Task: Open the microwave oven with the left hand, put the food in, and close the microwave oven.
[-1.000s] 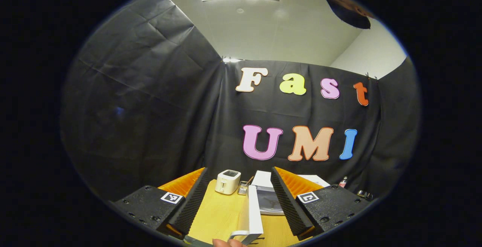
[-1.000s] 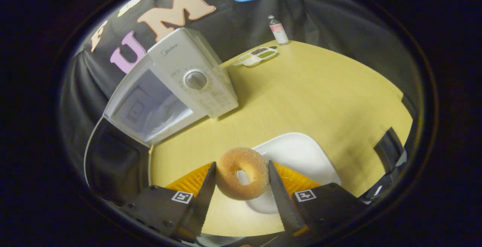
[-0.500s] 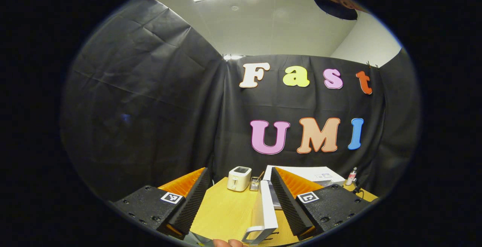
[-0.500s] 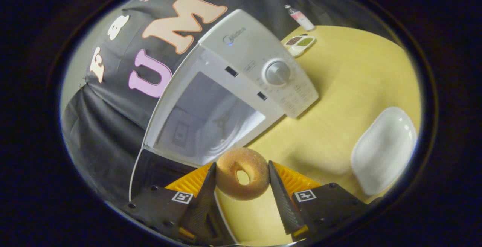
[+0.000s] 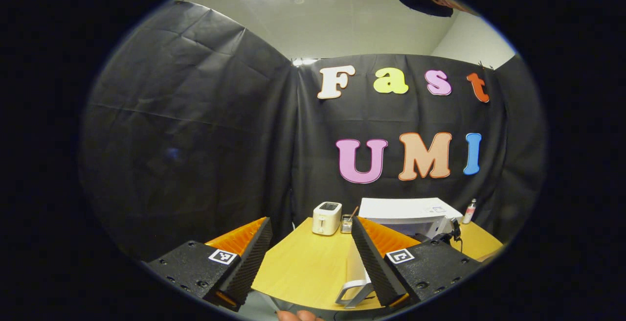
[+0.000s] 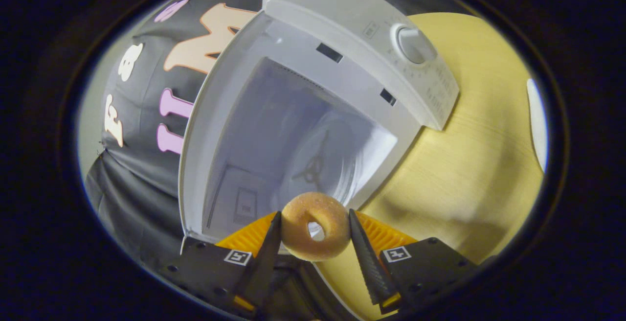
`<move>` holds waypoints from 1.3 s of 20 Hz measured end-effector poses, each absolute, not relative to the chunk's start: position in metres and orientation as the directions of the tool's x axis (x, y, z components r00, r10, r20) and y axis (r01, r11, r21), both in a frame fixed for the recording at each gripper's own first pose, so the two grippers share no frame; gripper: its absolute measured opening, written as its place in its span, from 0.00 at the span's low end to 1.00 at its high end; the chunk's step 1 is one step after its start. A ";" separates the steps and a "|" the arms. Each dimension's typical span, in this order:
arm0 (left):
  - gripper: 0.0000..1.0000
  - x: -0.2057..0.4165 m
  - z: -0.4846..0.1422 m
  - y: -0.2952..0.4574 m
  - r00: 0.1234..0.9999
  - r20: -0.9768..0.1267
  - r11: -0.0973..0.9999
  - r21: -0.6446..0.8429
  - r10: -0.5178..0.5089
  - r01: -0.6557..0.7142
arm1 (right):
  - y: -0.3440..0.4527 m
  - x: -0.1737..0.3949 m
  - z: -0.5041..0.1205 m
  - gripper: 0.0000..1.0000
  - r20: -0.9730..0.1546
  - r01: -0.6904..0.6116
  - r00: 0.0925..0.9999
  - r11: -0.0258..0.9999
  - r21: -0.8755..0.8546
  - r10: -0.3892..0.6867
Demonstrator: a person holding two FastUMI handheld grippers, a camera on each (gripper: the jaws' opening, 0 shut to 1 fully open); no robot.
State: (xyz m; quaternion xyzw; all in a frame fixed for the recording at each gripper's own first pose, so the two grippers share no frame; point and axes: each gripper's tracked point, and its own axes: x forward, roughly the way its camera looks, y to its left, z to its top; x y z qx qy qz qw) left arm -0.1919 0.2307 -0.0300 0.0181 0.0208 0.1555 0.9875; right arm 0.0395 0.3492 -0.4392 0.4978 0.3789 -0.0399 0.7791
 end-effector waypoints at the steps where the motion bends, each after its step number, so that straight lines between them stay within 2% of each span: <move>1: 0.95 -0.193 -0.031 0.235 0.947 -0.042 0.948 0.049 0.317 -0.315 | 0.351 0.046 -0.441 0.82 -0.631 0.448 0.716 0.496 0.744 0.300; 3: 0.95 -0.196 -0.033 0.238 0.943 -0.057 0.944 0.054 0.329 -0.326 | 0.358 0.059 -0.444 0.82 -0.627 0.458 0.729 0.484 0.745 0.275; 4: 0.95 -0.197 -0.033 0.239 0.941 -0.061 0.942 0.055 0.333 -0.330 | 0.362 0.067 -0.445 0.75 -0.622 0.457 0.736 0.483 0.747 0.265; 5: 0.95 -0.199 -0.034 0.239 0.938 -0.068 0.940 0.055 0.339 -0.336 | 0.365 0.073 -0.445 0.82 -0.620 0.454 0.741 0.488 0.746 0.258; 8: 0.95 -0.204 -0.038 0.243 0.929 -0.086 0.933 0.054 0.360 -0.356 | 0.368 0.085 -0.448 0.82 -0.614 0.453 0.756 0.496 0.740 0.226; 9: 0.95 -0.206 -0.038 0.245 0.926 -0.089 0.930 0.055 0.366 -0.363 | 0.369 0.086 -0.448 0.75 -0.615 0.454 0.758 0.502 0.736 0.217; 10: 0.95 -0.209 -0.038 0.246 0.924 -0.091 0.928 0.056 0.373 -0.369 | 0.368 0.087 -0.450 0.82 -0.620 0.455 0.757 0.515 0.727 0.207; 13: 0.95 -0.211 -0.040 0.249 0.917 -0.096 0.922 0.055 0.388 -0.384 | 0.366 0.090 -0.458 0.81 -0.629 0.454 0.755 0.546 0.704 0.184; 14: 0.95 -0.210 -0.040 0.249 0.916 -0.096 0.921 0.052 0.390 -0.386 | 0.366 0.092 -0.460 0.75 -0.630 0.451 0.755 0.553 0.701 0.183; 15: 0.95 -0.211 -0.041 0.248 0.916 -0.097 0.921 0.051 0.390 -0.387 | 0.369 0.091 -0.463 0.81 -0.637 0.449 0.749 0.567 0.691 0.184; 16: 0.93 -0.211 -0.041 0.247 0.917 -0.102 0.923 0.052 0.385 -0.382 | 0.369 0.090 -0.463 0.75 -0.633 0.435 0.752 0.582 0.687 0.185; 18: 0.92 -0.213 -0.043 0.246 0.918 -0.105 0.924 0.052 0.383 -0.380 | 0.363 0.094 -0.462 0.72 -0.633 0.419 0.756 0.621 0.662 0.165; 19: 0.93 -0.212 -0.043 0.246 0.918 -0.102 0.924 0.046 0.383 -0.380 | 0.363 0.094 -0.460 0.89 -0.631 0.418 0.759 0.625 0.659 0.158; 26: 0.95 -0.210 -0.044 0.243 0.924 -0.101 0.929 0.031 0.370 -0.368 | 0.352 0.087 -0.448 0.90 -0.604 0.334 0.781 0.710 0.620 0.160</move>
